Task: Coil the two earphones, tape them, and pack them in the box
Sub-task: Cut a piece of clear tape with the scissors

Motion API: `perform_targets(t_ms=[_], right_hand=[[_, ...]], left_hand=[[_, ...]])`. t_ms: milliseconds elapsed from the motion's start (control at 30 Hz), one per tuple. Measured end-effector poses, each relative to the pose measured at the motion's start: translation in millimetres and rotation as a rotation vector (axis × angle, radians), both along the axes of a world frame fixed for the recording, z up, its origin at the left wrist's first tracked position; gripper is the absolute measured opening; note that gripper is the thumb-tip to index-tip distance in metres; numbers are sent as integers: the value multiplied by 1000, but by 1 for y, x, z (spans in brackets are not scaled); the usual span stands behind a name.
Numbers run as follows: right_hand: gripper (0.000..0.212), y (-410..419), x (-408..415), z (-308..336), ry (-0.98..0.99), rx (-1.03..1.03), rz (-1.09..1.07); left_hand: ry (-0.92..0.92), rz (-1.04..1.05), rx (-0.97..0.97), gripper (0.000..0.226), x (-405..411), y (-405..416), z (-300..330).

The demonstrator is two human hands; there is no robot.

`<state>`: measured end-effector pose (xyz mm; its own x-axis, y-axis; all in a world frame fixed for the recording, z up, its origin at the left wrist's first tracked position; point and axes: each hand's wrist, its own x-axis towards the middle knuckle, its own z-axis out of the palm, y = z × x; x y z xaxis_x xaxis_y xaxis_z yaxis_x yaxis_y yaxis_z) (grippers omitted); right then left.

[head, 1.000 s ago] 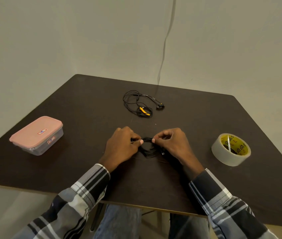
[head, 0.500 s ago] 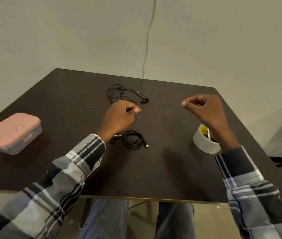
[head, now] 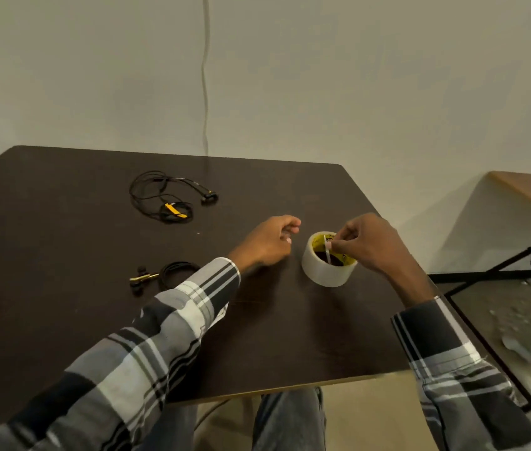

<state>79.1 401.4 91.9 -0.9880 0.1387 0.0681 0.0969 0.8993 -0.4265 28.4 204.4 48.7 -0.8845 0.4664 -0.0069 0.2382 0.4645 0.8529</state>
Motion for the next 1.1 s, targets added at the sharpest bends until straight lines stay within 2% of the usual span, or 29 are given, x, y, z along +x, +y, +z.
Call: perform_targets(t_ms=[67,200,400,567,633,700,933,1100], right_hand=[[24,-5,-1,-6,-13,100,-42],[40,-21,-5,-14,-31,335,-139],[34,-28,-7,-19,-40,393,-134],[28,-24,-9,-14,1,235,-139],[22,-23,-9,-8,58,172,-99],[28,-26,-8,0,102,130,-44],[23,-24,-8,4,200,-49,88],[13,-17,-1,5,165,-269,185]], left_hand=[[-19,-20,-8,57,-5,12,-3],[7,36,31,59,-11,23,-13],[58,89,70,54,-18,13,-18],[194,182,234,32,-14,9,-12],[207,147,346,21,-7,12,0],[205,88,404,22,-1,16,12],[279,146,371,15,-2,17,25],[143,267,510,10,-5,14,30]])
